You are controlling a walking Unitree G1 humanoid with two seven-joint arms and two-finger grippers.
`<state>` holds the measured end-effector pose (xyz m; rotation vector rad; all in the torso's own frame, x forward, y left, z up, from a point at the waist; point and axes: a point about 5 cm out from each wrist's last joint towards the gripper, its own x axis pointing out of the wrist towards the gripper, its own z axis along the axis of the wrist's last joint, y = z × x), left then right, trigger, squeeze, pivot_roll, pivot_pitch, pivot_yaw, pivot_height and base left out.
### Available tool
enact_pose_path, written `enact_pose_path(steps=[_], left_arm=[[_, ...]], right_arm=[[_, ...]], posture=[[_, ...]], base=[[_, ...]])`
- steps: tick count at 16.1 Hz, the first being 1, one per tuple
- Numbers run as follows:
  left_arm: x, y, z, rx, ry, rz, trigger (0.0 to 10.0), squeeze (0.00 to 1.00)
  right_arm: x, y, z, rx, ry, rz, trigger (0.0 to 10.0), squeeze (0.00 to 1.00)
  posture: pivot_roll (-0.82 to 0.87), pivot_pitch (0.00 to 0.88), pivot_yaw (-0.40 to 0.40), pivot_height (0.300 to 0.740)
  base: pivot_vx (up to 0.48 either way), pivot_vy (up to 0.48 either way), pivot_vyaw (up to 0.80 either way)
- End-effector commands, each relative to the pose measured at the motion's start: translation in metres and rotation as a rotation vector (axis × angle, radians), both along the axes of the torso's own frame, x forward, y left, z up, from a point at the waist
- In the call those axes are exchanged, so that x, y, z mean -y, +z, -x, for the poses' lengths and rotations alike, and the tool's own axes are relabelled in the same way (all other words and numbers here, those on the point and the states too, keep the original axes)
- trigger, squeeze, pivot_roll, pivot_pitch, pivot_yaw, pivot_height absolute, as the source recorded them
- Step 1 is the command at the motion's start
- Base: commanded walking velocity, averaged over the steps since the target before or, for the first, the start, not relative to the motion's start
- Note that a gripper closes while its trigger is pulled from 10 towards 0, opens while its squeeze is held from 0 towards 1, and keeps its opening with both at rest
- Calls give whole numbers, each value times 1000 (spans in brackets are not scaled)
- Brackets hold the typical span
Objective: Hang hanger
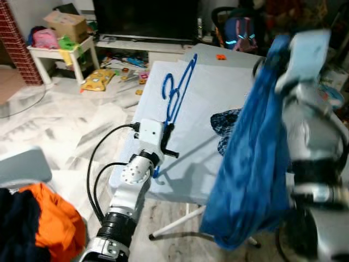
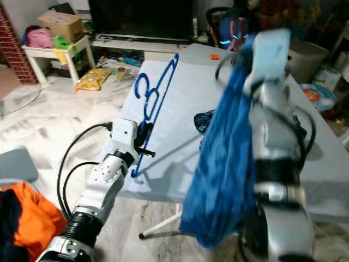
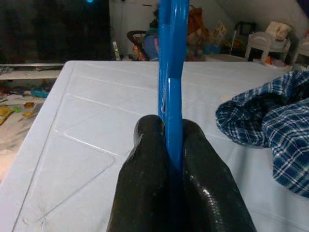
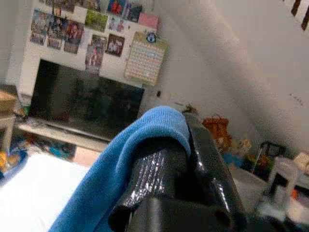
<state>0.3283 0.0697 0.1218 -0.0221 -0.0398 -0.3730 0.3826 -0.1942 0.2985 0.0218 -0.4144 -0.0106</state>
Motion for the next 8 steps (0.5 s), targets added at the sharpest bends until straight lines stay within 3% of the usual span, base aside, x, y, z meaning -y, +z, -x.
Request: enact_pose_path(steps=[1, 2, 3, 6, 8], left_arm=[[1, 5, 1, 23, 13, -4, 10000, 0], [1, 4, 1, 20, 17, -5, 10000, 0], [1, 4, 2, 18, 17, -4, 10000, 0], [0, 3, 2, 18, 21, -10, 10000, 0], [1, 4, 1, 21, 29, -6, 10000, 0]], right_arm=[[3, 24, -3, 78, 9, -64, 10000, 0], [0, 59, -1, 204, 31, -97, 10000, 0], [-1, 75, 2, 266, 39, -111, 10000, 0], [9, 157, 34, 590, 38, -180, 10000, 0], [12, 143, 30, 564, 45, -154, 10000, 0]], posture=[[83, 0, -81, 740], [88, 0, -85, 740], [89, 0, -86, 740], [90, 0, -95, 740], [87, 0, -98, 740]], base=[[0, 0, 0], [0, 0, 0], [0, 0, 0], [0, 0, 0], [0, 0, 0]])
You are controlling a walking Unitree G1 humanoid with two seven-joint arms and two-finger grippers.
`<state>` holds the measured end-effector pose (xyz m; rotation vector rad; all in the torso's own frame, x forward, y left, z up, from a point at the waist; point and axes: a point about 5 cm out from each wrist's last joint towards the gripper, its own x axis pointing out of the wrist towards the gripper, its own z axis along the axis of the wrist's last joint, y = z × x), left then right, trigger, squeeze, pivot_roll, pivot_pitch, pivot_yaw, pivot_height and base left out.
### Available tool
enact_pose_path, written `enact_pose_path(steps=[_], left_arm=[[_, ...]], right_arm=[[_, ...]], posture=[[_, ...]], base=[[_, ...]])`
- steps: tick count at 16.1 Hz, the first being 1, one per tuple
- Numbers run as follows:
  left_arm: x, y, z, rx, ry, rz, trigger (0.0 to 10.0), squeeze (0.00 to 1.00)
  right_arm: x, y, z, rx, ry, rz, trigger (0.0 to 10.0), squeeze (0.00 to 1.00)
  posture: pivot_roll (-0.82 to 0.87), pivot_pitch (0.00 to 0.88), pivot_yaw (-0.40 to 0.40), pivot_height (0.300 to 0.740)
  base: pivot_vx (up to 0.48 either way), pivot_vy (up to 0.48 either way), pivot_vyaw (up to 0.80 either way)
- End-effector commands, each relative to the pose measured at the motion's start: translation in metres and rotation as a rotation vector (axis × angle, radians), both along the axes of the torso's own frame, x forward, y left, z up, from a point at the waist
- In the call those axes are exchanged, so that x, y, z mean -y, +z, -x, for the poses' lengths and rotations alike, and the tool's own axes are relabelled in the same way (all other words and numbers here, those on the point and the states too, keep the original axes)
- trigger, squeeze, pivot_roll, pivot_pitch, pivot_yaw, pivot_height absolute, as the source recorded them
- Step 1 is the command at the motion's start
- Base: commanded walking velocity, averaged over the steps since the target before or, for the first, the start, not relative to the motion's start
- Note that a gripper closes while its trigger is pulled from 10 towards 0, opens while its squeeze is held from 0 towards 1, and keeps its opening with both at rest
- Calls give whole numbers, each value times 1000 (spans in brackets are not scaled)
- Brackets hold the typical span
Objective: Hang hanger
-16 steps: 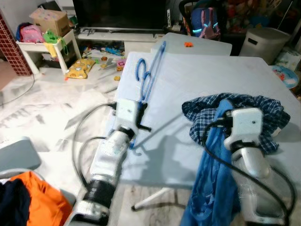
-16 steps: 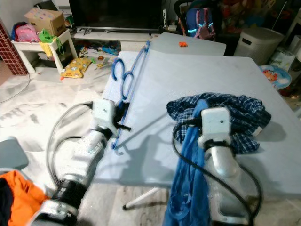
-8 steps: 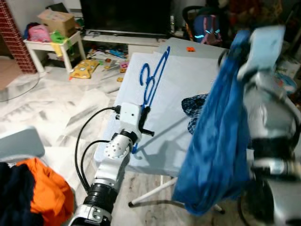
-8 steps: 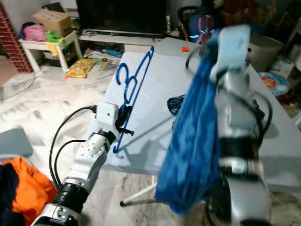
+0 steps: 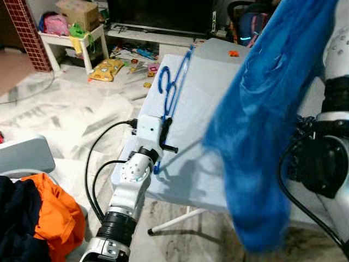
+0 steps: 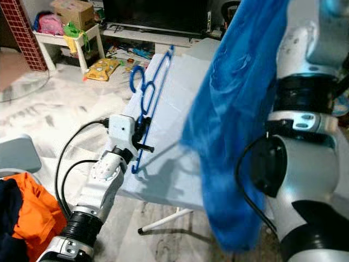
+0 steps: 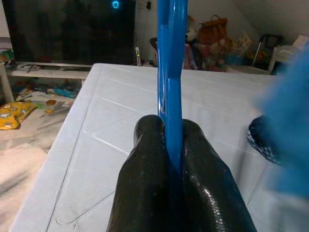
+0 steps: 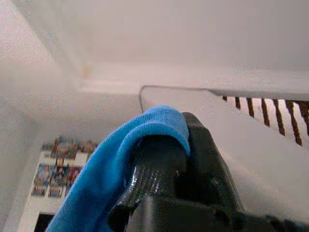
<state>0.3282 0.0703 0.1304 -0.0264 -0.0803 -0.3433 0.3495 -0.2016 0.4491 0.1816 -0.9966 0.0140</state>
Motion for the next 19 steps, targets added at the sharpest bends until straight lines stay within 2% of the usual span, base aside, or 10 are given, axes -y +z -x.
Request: enact_pose_path(steps=[1, 3, 5, 6, 7, 9, 11, 12, 14, 19], left_arm=[[2, -5, 2, -18, 0, -17, 10000, 0], [4, -6, 4, -20, -1, -13, 10000, 0], [3, -7, 6, -25, -3, -13, 10000, 0], [2, -8, 6, -29, -6, -14, 10000, 0], [3, -8, 6, -32, -7, -15, 10000, 0], [6, -9, 6, -41, -28, -17, 10000, 0], [9, -8, 6, -43, -47, -16, 10000, 0], [9, -8, 5, -42, -52, -18, 10000, 0], [9, -8, 4, -43, -54, -21, 10000, 0], [9, -10, 7, -54, -64, -23, 10000, 0]], right_arm=[[5, -19, -6, -56, -1, -1, 10000, 0], [-2, -113, -22, -326, 17, 103, 10000, 0], [-14, -187, -16, -557, 24, 288, 10000, 0], [-16, -234, -5, -720, 42, 403, 10000, 306], [-14, -252, 2, -781, 45, 449, 10000, 1000], [-1, -286, 25, -921, 20, 523, 10000, 1000], [13, -290, 37, -977, 25, 506, 10000, 1000], [18, -296, 45, -1026, 38, 560, 10000, 1000], [20, -305, 64, -1101, 127, 680, 10000, 1000], [20, -306, 86, -1159, 252, 722, 10000, 1000]], posture=[[87, 0, -100, 740], [88, 0, -99, 740], [80, 0, -95, 740], [66, 0, -84, 740], [63, 0, -82, 740], [41, 0, -62, 740], [30, 0, -52, 740], [28, 0, -49, 740], [26, 0, -48, 740], [27, 0, -47, 740]], base=[[0, 0, 0], [0, 0, 0], [0, 0, 0], [0, 0, 0], [0, 0, 0], [0, 0, 0], [0, 0, 0], [0, 0, 0], [0, 0, 0], [0, 0, 0]])
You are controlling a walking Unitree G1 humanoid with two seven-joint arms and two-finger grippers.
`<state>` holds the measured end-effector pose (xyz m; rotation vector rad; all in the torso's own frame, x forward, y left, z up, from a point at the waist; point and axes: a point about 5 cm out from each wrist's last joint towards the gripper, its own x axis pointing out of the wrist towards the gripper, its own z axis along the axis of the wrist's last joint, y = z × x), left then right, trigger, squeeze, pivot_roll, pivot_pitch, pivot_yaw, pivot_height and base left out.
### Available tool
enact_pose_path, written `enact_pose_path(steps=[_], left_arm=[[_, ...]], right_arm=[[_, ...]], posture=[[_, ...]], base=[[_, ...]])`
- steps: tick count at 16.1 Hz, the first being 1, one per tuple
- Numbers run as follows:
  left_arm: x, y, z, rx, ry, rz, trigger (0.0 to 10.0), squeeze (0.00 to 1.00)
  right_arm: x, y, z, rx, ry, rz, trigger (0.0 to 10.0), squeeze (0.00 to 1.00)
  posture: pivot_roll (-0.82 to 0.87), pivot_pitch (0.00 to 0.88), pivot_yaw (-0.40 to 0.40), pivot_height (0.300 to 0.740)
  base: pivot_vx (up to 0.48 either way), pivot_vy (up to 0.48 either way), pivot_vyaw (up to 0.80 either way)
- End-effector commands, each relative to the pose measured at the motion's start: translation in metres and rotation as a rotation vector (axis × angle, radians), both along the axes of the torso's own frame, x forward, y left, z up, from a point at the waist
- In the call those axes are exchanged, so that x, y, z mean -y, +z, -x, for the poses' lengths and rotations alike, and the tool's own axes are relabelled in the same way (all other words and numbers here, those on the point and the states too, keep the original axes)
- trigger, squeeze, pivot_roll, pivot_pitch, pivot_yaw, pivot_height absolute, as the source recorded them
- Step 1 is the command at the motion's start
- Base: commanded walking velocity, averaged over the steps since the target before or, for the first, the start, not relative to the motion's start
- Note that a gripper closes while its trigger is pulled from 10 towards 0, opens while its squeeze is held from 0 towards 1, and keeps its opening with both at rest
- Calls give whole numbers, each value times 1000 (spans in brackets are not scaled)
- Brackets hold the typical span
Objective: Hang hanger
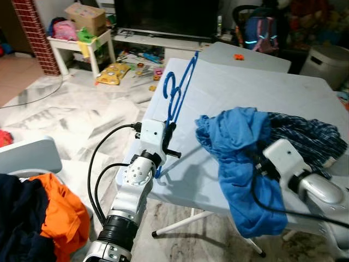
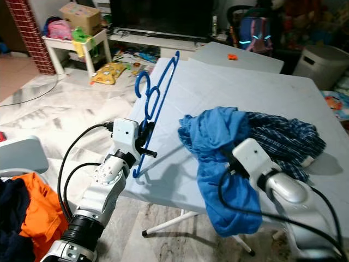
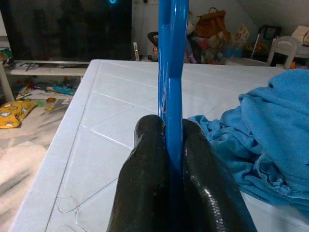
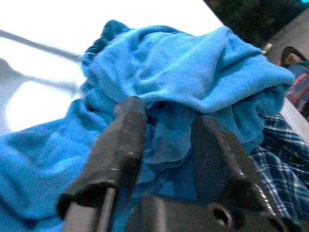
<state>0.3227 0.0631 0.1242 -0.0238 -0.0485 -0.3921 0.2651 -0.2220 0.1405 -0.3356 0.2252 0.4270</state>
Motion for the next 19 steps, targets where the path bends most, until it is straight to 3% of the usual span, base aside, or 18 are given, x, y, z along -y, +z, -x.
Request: enact_pose_path(steps=[1, 3, 6, 7, 10, 13, 15, 16, 17, 18, 19], left_arm=[[2, -4, 1, -24, -16, -15, 10000, 0], [-2, -5, 1, -27, -13, -23, 10000, 0], [-1, -6, 1, -32, -15, -24, 10000, 0], [0, -6, 2, -33, -19, -23, 10000, 0], [0, -6, 2, -37, -27, -25, 10000, 0], [0, -6, 1, -38, -36, -32, 10000, 0], [0, -5, 0, -37, -37, -34, 10000, 0], [-1, -5, -1, -37, -37, -34, 10000, 0], [-1, -5, 0, -37, -37, -35, 10000, 0], [0, -5, 0, -38, -39, -36, 10000, 0], [0, -5, 0, -37, -39, -38, 10000, 0]], right_arm=[[1, 3, 6, -28, 37, -8, 10000, 1000], [6, 3, 20, -89, 83, -36, 10000, 1000], [2, 0, 39, -160, 156, -71, 10000, 1000], [1, -4, 42, -172, 130, -79, 10000, 1000], [0, -17, 49, -215, 81, -67, 10000, 1000], [-10, -32, 51, -253, 54, -25, 10000, 1000], [-20, -38, 48, -249, 4, -54, 10000, 1000], [-28, -45, 46, -257, -22, -71, 10000, 545], [-31, -48, 46, -263, -40, -75, 10000, 486], [-34, -55, 46, -280, -67, -69, 10000, 490], [-38, -59, 45, -280, -80, -64, 10000, 384]], posture=[[28, 0, -47, 740], [28, 0, -48, 740], [23, 0, -45, 740], [21, 0, -43, 740], [17, 0, -34, 740], [15, 0, -28, 740], [17, 0, -28, 740], [19, 0, -27, 740], [22, 0, -29, 740], [27, 0, -31, 740], [28, 0, -32, 740]], base=[[0, 0, 0], [0, 0, 0], [0, 0, 0], [0, 0, 0], [0, 0, 0], [0, 0, 0], [0, 0, 0], [0, 0, 0], [0, 0, 0], [0, 0, 0], [0, 0, 0]])
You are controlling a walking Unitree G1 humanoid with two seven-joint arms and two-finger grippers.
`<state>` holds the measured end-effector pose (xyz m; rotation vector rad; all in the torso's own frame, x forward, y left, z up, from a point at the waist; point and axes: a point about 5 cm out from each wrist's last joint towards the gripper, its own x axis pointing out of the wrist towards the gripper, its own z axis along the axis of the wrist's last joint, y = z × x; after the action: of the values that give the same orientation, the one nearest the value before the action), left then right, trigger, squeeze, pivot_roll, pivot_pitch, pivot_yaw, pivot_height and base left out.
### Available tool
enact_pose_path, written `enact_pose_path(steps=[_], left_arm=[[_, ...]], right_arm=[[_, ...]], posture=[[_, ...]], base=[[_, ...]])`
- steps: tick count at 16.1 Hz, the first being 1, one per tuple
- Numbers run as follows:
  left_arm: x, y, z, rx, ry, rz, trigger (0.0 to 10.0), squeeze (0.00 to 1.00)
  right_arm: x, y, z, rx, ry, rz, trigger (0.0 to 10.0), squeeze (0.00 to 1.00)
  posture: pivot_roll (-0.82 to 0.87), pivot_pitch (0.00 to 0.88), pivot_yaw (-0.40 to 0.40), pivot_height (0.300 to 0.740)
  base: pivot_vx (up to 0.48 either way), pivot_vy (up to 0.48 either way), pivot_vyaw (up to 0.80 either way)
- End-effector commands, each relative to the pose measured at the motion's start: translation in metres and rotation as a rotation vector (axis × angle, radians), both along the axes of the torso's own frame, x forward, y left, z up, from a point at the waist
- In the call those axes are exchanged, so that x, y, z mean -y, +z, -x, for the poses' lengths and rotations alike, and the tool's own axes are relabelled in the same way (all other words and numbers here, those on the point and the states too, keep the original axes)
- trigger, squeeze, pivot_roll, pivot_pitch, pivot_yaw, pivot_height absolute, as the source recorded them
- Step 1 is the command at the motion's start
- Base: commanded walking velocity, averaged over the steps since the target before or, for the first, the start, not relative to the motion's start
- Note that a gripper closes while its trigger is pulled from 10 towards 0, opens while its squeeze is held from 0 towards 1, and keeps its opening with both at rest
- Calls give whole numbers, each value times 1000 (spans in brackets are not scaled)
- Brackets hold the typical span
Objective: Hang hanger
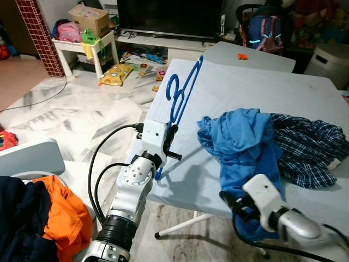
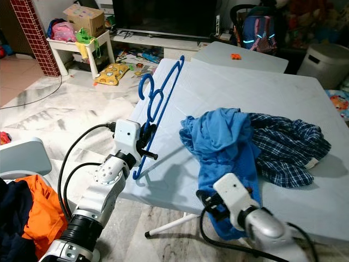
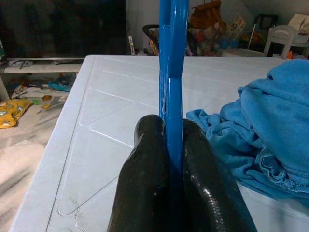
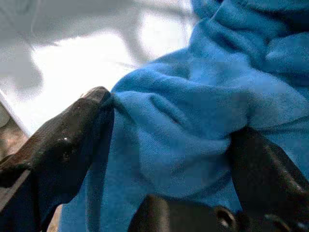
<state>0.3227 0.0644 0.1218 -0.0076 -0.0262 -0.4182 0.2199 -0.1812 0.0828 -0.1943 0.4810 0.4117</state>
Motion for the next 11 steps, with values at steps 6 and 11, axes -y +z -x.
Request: enact_pose_path(steps=[6, 11], left_arm=[[0, -3, 0, -19, -7, -17, 10000, 0], [3, -4, 0, -24, -5, -10, 10000, 0]], right_arm=[[-12, -4, -13, 34, -51, 39, 0, 0], [2, -3, -43, 78, -267, -30, 0, 0]], posture=[[37, 0, -40, 740], [42, 0, -39, 740]], base=[[0, 0, 0], [0, 0, 0]])
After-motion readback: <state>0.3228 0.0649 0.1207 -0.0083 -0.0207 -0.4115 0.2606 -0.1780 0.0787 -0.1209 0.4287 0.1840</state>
